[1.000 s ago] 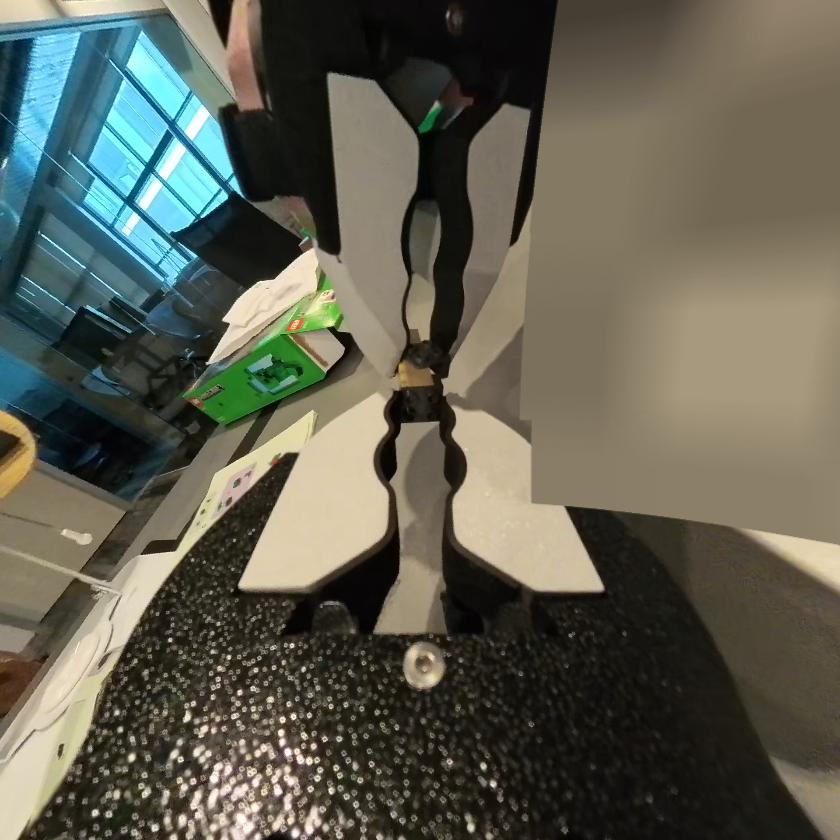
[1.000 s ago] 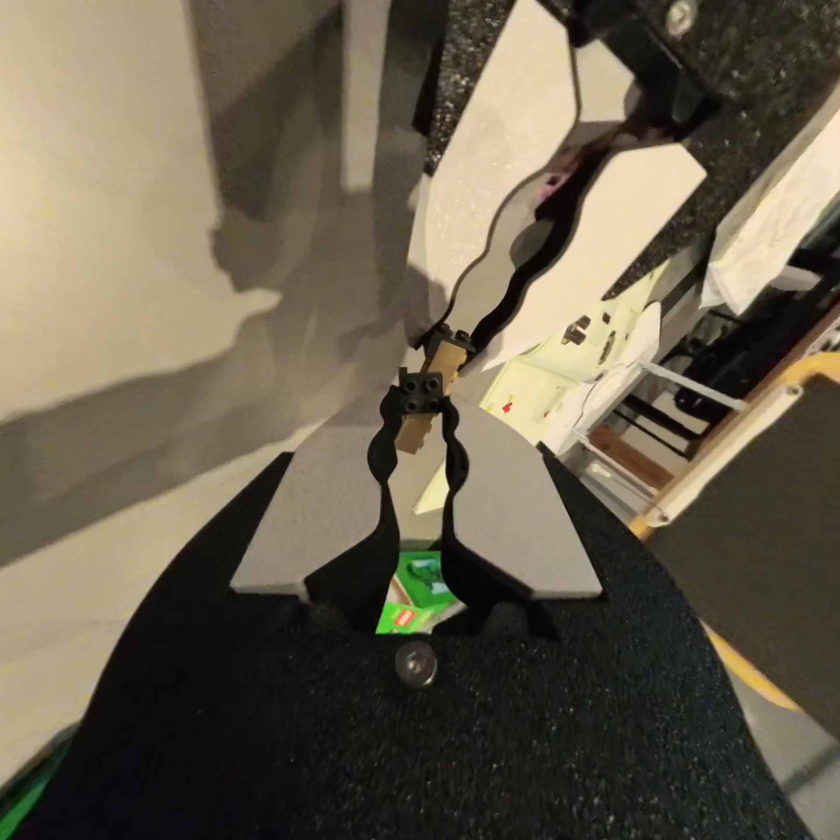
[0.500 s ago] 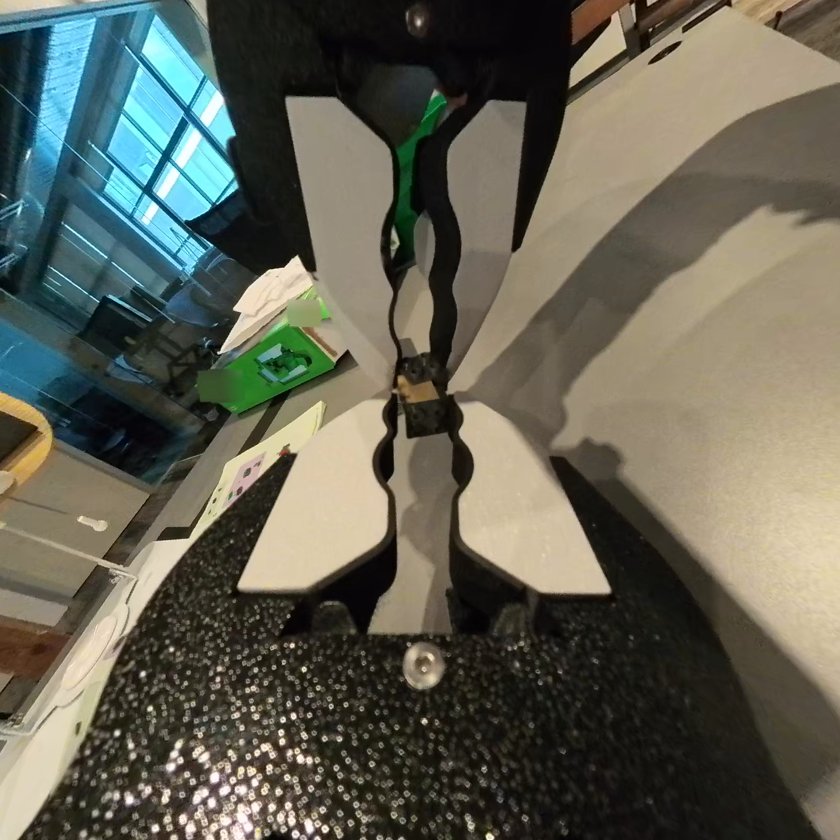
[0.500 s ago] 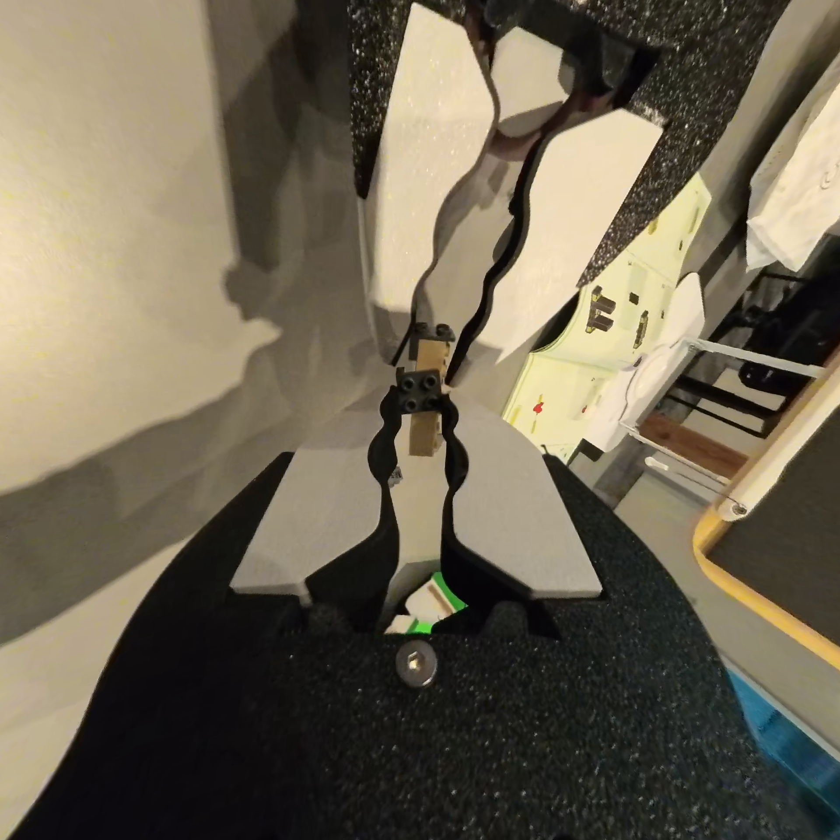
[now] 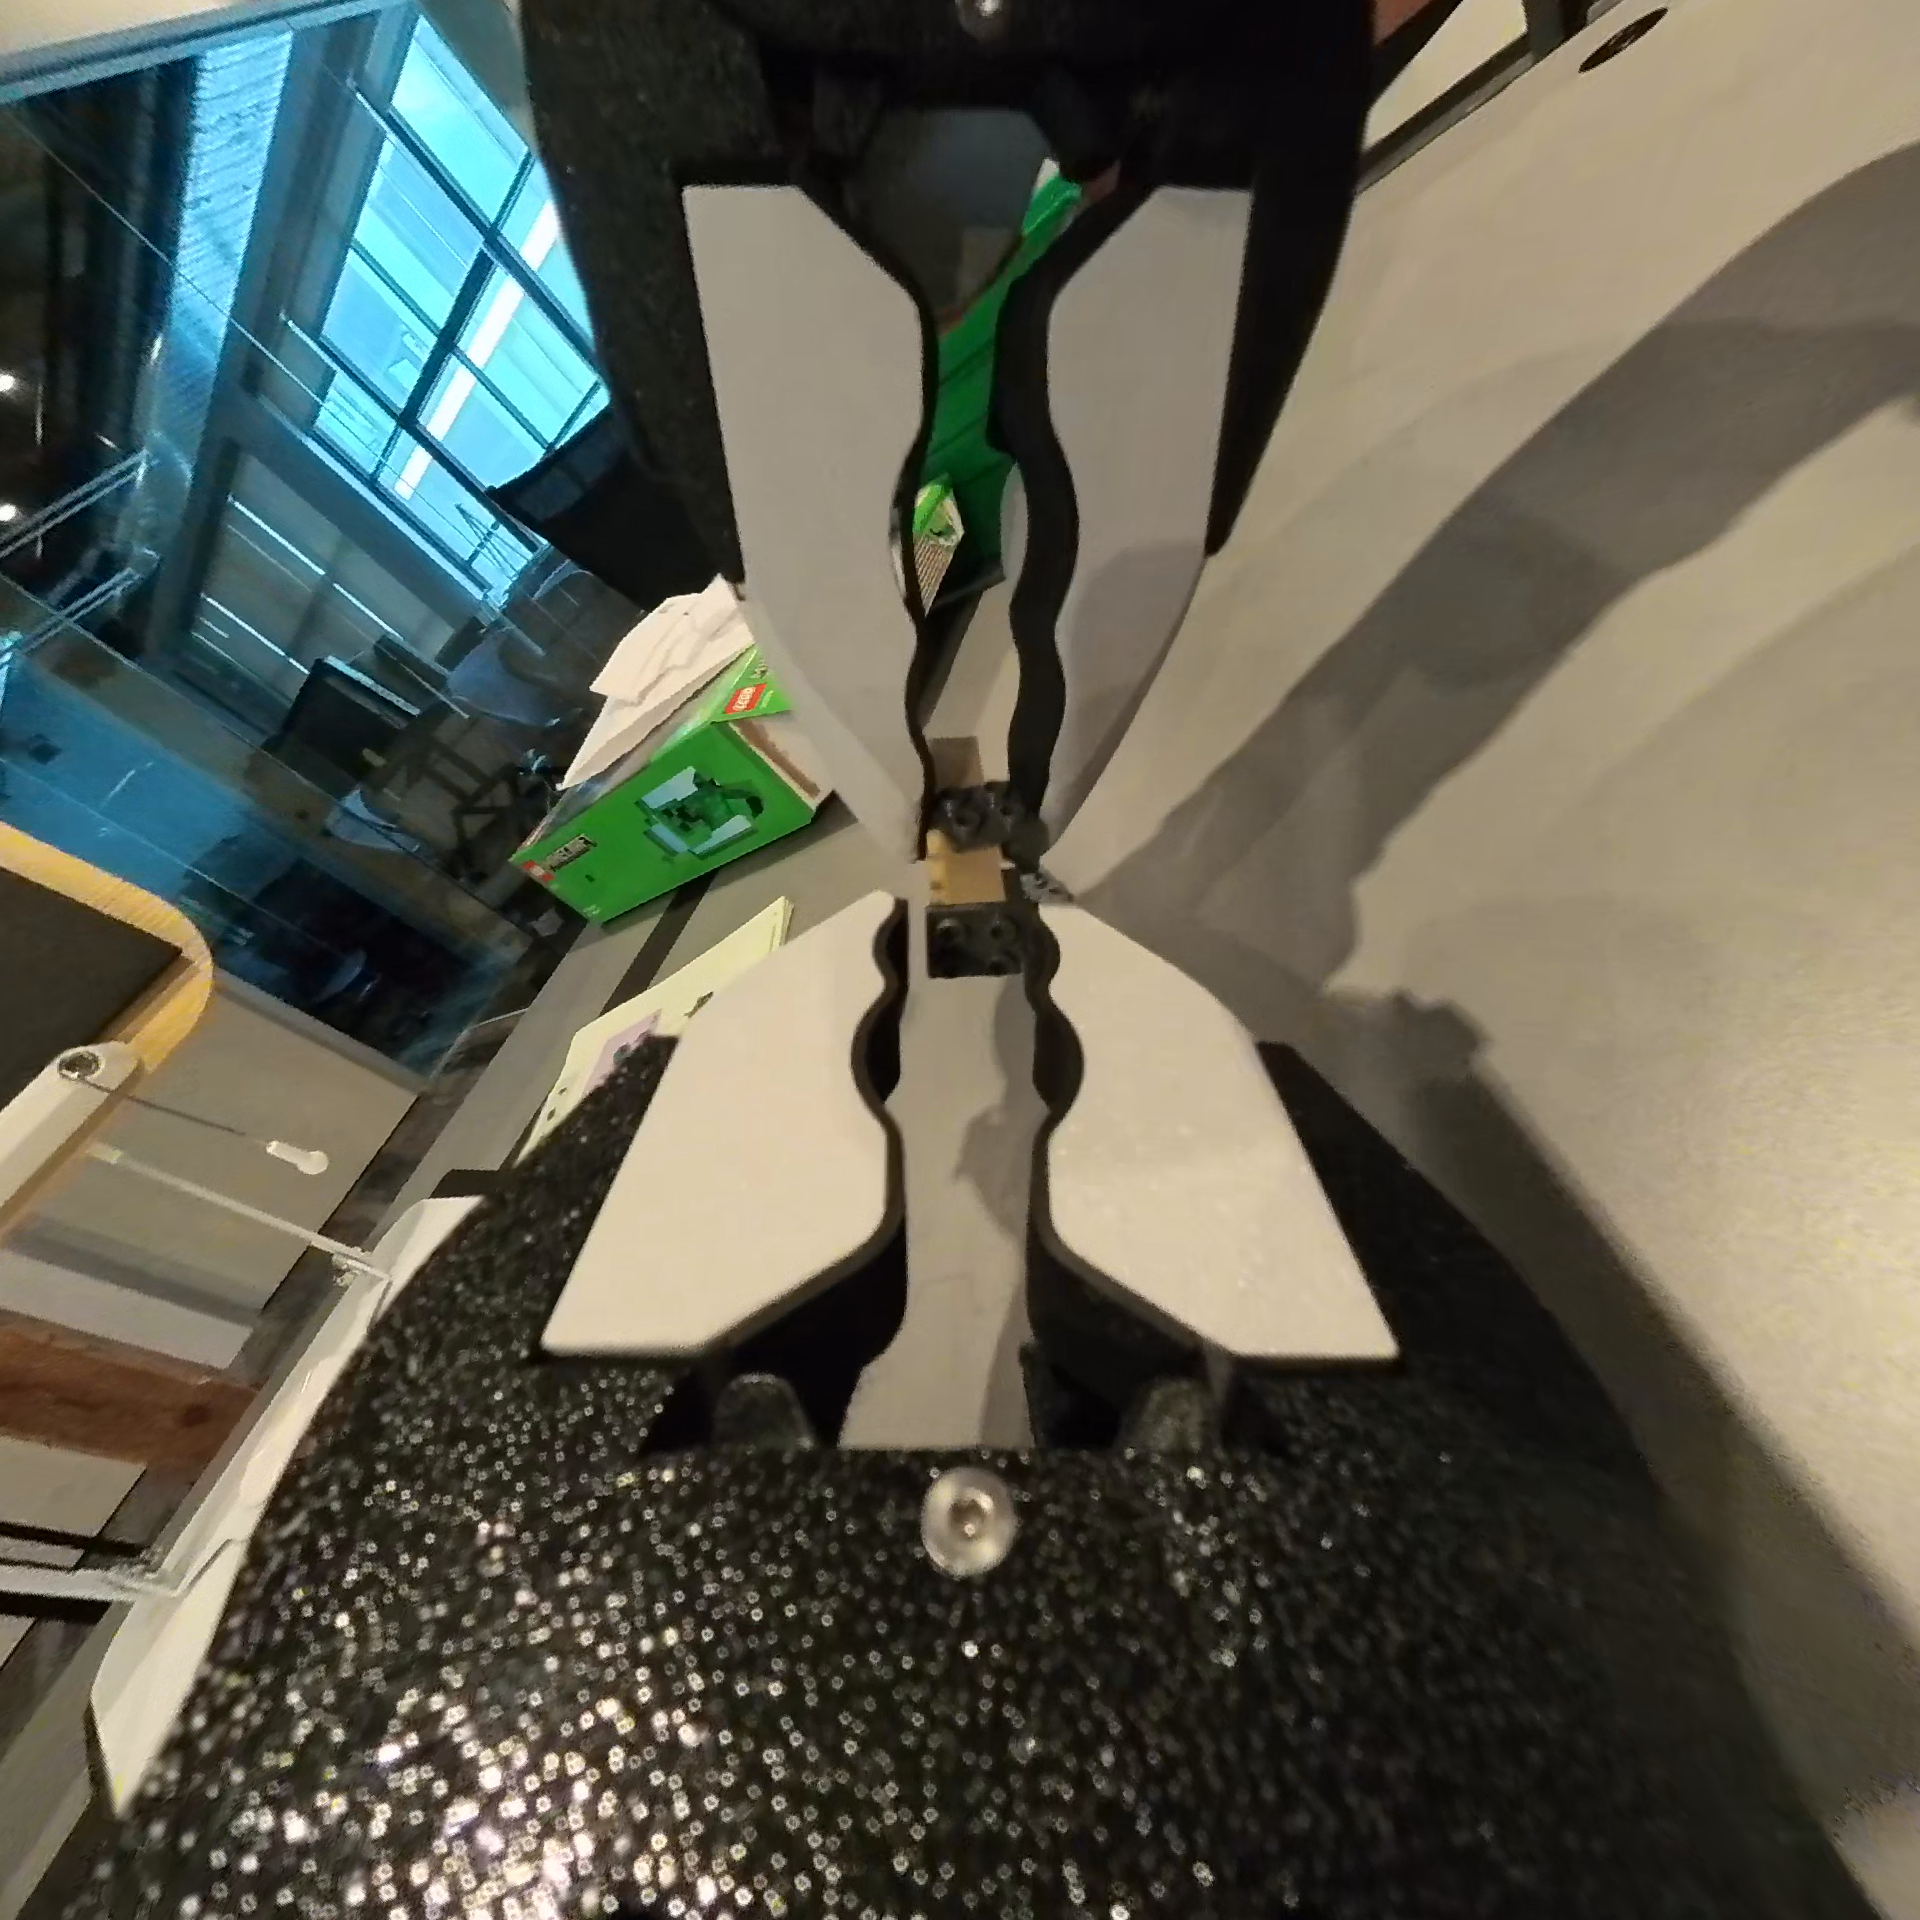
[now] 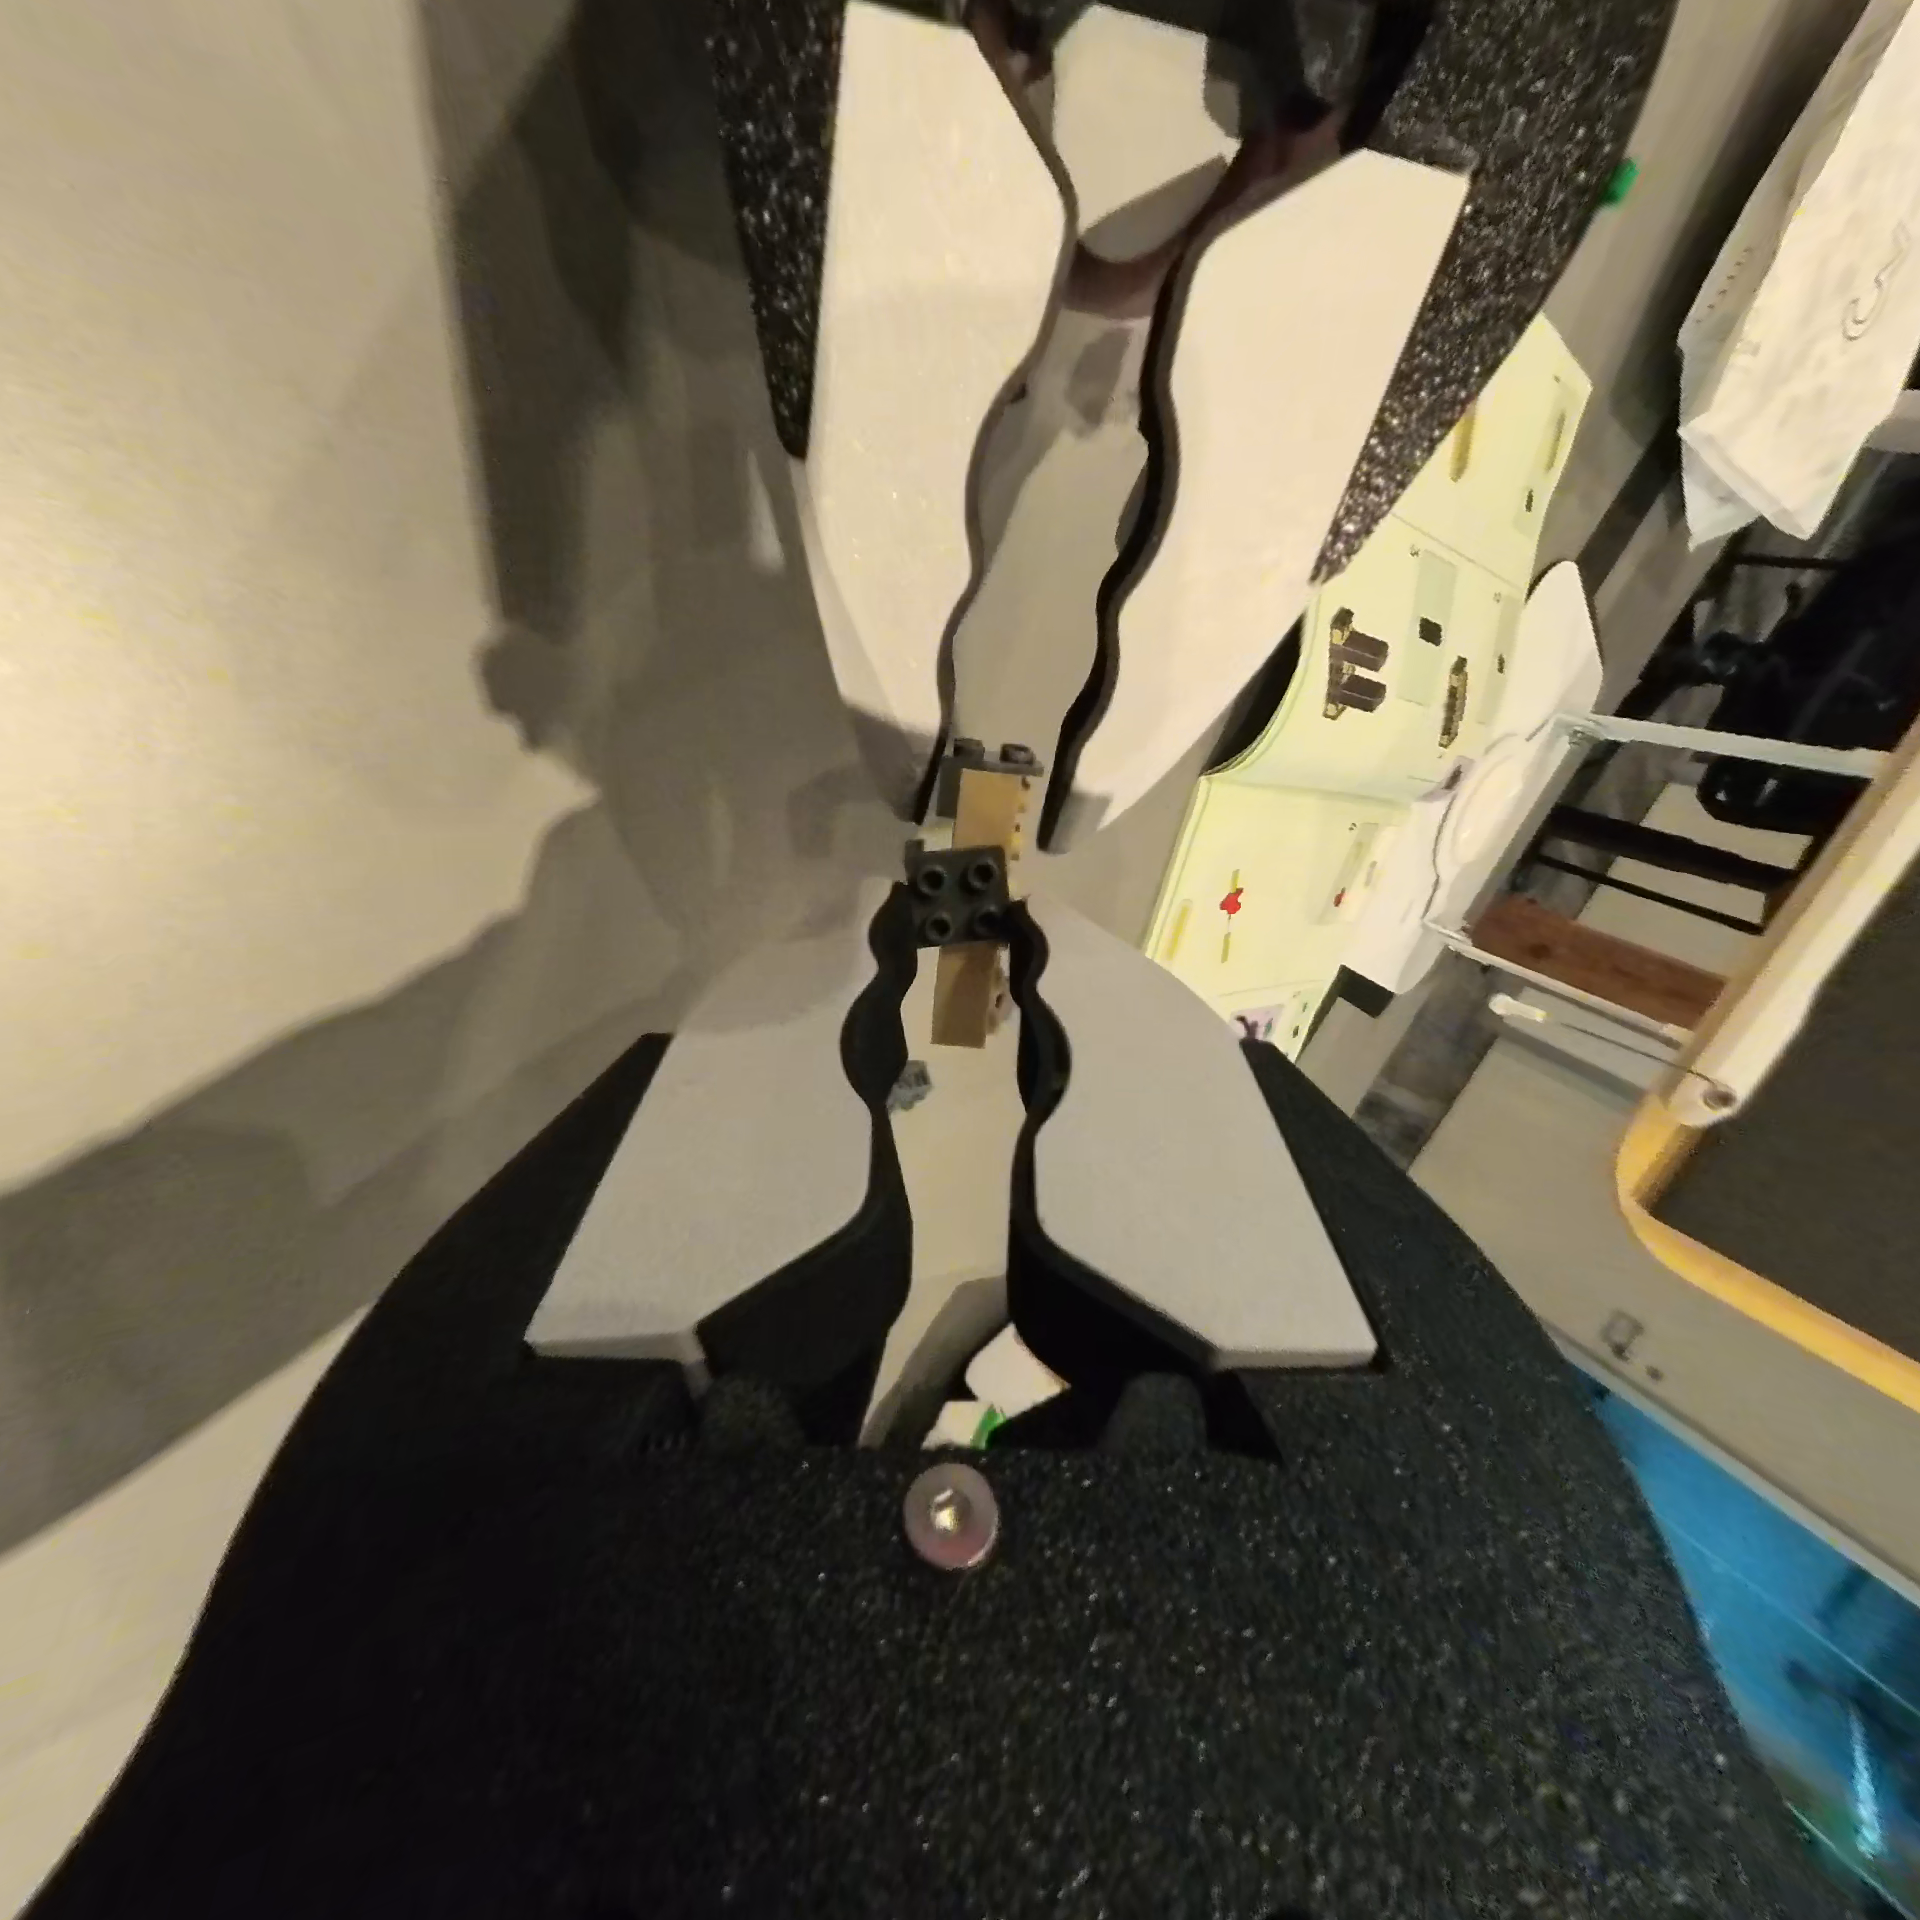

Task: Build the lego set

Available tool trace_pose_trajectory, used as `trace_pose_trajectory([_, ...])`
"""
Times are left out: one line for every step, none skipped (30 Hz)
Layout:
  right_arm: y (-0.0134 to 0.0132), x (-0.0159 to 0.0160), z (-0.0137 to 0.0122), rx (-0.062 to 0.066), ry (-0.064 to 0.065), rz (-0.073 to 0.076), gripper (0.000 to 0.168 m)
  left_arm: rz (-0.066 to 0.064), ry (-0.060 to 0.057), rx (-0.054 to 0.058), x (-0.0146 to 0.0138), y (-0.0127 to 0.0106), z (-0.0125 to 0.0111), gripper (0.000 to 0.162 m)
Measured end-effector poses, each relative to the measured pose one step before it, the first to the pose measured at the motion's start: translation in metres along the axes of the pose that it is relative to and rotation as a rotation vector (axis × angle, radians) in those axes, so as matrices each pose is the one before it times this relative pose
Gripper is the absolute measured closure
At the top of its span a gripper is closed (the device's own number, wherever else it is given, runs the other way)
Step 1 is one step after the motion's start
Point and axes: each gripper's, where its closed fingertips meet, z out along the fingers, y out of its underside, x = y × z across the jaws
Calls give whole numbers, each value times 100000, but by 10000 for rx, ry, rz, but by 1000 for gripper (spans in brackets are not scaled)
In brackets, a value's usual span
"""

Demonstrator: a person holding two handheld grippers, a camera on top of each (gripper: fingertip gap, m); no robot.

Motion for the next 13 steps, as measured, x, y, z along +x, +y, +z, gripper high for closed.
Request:
trace_pose_trajectory([42, 71, 35, -61, 107, 33, 152, -47, -103, -31, -148, 25, -15, 140])
trace_pose_trajectory([51, 99, 34, -73, 114, 88, 152, -76, -147, -38, -246, 17, -11, 136])
trace_pose_trajectory([70, 113, 54, -83, 106, 148, 151, -90, -144, -55, -251, 28, -23, 134])
trace_pose_trajectory([70, 135, 52, -66, 121, 184, 152, -84, -153, -60, -274, 37, -14, 131])
trace_pose_trajectory([-16, 139, 31, 46, 139, 171, 152, -80, -114, -31, -221, 46, -12, 127])
trace_pose_trajectory([-27, 136, 29, 96, 141, 186, 151, -104, -60, 17, -142, 18, -9, 122])
trace_pose_trajectory([45, 92, 66, 89, 95, 242, 151, -133, -17, 60, -105, -32, -14, 120])
trace_pose_trajectory([18, 6, 47, 167, 15, 247, 151, -147, 53, 132, -27, -118, -41, 118])
trace_pose_trajectory([-47, -58, 6, 259, -39, 251, 152, -150, 56, 199, -34, -216, -98, 117])
trace_pose_trajectory([-43, 93, -45, 289, 36, 315, 152, -138, 44, 240, -84, -279, -141, 117])
trace_pose_trajectory([-82, 99, -121, 334, -5, 369, 151, -145, 22, 306, -154, -386, -216, 116])
trace_pose_trajectory([-310, 54, -258, 518, -79, 359, 151, -195, 43, 378, -155, -504, -255, 116])
trace_pose_trajectory([-542, 13, -371, 687, -118, 305, 151, -253, 72, 428, -152, -578, -286, 116])
